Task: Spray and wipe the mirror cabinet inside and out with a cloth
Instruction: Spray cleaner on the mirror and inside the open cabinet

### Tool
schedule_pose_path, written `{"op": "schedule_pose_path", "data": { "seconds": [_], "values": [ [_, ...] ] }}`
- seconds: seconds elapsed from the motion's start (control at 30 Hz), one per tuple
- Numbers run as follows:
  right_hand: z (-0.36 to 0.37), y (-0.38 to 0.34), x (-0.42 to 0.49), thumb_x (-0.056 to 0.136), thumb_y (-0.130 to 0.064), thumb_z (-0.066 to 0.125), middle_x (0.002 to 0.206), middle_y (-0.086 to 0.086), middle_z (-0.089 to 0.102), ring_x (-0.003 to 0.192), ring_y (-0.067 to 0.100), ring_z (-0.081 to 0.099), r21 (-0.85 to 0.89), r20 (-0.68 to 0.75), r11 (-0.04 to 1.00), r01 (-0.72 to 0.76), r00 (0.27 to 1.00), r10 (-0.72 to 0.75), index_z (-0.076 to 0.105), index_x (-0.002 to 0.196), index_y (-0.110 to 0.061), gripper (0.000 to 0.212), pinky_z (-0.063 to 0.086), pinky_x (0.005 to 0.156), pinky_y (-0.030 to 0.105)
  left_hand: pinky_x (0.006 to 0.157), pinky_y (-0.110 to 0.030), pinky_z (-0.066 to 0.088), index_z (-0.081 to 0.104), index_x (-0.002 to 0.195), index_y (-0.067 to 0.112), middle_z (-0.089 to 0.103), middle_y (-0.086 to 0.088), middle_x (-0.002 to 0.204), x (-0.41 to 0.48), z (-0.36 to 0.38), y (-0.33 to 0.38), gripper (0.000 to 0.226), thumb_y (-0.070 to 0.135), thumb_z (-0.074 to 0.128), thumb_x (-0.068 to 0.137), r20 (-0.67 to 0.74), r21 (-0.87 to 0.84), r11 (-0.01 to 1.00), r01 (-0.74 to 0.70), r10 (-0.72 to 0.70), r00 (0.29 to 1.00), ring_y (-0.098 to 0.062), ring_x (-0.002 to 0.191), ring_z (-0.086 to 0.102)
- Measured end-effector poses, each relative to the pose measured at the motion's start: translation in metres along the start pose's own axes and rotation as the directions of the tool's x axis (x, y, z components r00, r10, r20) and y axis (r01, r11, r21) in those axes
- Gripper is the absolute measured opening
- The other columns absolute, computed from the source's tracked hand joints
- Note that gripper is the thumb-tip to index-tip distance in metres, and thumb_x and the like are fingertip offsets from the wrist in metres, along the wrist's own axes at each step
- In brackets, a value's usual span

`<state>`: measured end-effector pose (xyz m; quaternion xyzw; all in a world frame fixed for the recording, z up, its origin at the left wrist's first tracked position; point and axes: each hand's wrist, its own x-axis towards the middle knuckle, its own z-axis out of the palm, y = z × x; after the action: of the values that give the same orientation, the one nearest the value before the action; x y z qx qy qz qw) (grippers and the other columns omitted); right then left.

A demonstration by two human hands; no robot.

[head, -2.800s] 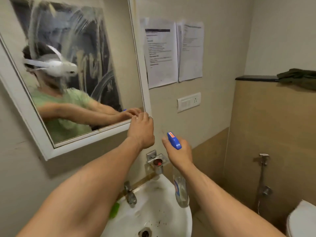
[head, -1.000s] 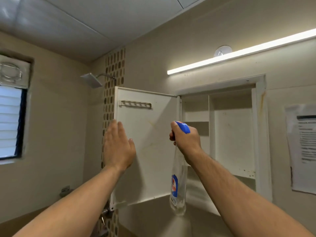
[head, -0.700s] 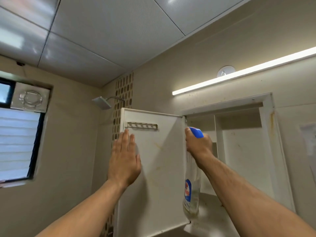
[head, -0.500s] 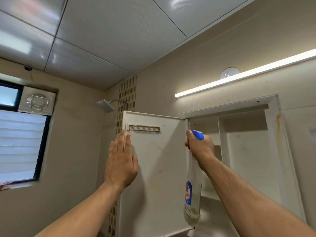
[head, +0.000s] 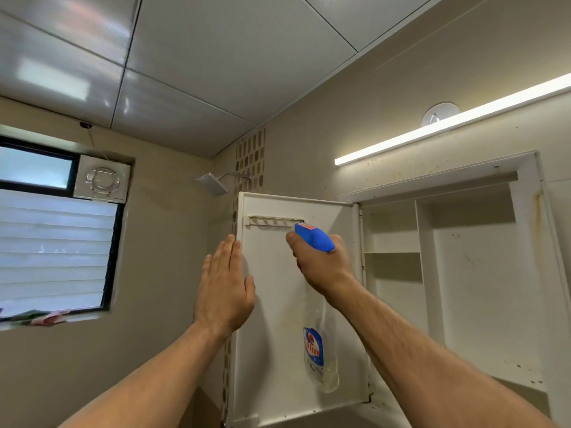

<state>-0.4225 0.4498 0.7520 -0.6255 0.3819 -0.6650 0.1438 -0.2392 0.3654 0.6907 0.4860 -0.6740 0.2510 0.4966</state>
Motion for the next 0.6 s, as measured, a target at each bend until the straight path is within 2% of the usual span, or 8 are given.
{"op": "schedule_pose_path", "data": {
  "seconds": [0.13,0.2,0.27,0.37,0.47,0.6],
  "values": [
    [-0.001,0.009,-0.011,0.091,-0.037,0.073,0.070,0.000,0.074,0.065,0.021,0.069,0.007,0.091,0.997,-0.073,0.993,0.072,0.070,0.079,-0.011,0.029,0.060,0.071,0.034,0.130,-0.045,0.007,0.013,0.165,0.010,0.008,-0.006,0.173,-0.004,-0.003,0.000,0.073,0.032,0.045,0.103,0.001,0.016,1.000,-0.002,0.002,1.000,-0.020,0.160,0.007],
    [-0.002,0.018,-0.017,0.093,-0.029,0.071,0.063,0.003,0.066,0.058,0.017,0.062,0.067,0.093,0.991,-0.111,0.990,0.105,0.065,0.079,-0.007,0.027,0.057,0.064,0.029,0.130,-0.046,0.009,0.013,0.165,0.010,0.009,-0.007,0.173,-0.005,-0.004,0.001,0.074,0.032,0.046,0.103,0.002,0.020,1.000,0.007,-0.007,1.000,-0.021,0.160,0.008],
    [-0.003,0.030,-0.025,0.093,-0.025,0.069,0.062,0.007,0.053,0.055,0.018,0.052,0.074,0.110,0.988,-0.135,0.986,0.126,0.060,0.077,-0.009,0.025,0.052,0.058,0.031,0.130,-0.045,0.009,0.013,0.164,0.010,0.008,-0.007,0.173,-0.008,-0.004,0.002,0.073,0.032,0.046,0.103,0.013,0.019,1.000,0.014,-0.014,1.000,-0.021,0.160,0.007],
    [-0.009,0.046,-0.033,0.093,-0.031,0.070,0.063,0.008,0.056,0.056,0.019,0.054,0.006,0.143,0.985,-0.170,0.976,0.167,0.060,0.078,-0.009,0.029,0.053,0.062,0.034,0.130,-0.043,0.005,0.008,0.165,0.012,0.002,-0.005,0.174,-0.012,-0.003,0.005,0.074,0.034,0.043,0.104,0.029,0.024,1.000,0.007,-0.008,1.000,-0.019,0.160,0.001],
    [-0.024,0.056,-0.031,0.094,-0.036,0.072,0.066,0.004,0.068,0.057,0.011,0.064,-0.017,0.063,0.986,-0.167,0.984,0.168,0.068,0.081,-0.009,0.029,0.058,0.065,0.031,0.130,-0.044,0.002,0.005,0.165,0.011,-0.005,-0.005,0.174,-0.016,-0.001,0.007,0.075,0.034,0.041,0.104,0.043,0.061,0.998,-0.023,0.020,0.999,-0.019,0.160,-0.004],
    [-0.051,0.070,-0.020,0.090,-0.037,0.071,0.060,0.004,0.054,0.047,0.017,0.051,-0.015,-0.191,0.977,-0.213,0.960,0.206,0.061,0.072,-0.012,0.033,0.053,0.053,0.033,0.130,-0.047,0.002,0.006,0.165,0.009,-0.006,-0.007,0.174,-0.021,0.001,0.010,0.076,0.035,0.041,0.103,0.071,0.135,0.986,-0.095,0.086,0.994,-0.021,0.160,-0.008]
  ]
}}
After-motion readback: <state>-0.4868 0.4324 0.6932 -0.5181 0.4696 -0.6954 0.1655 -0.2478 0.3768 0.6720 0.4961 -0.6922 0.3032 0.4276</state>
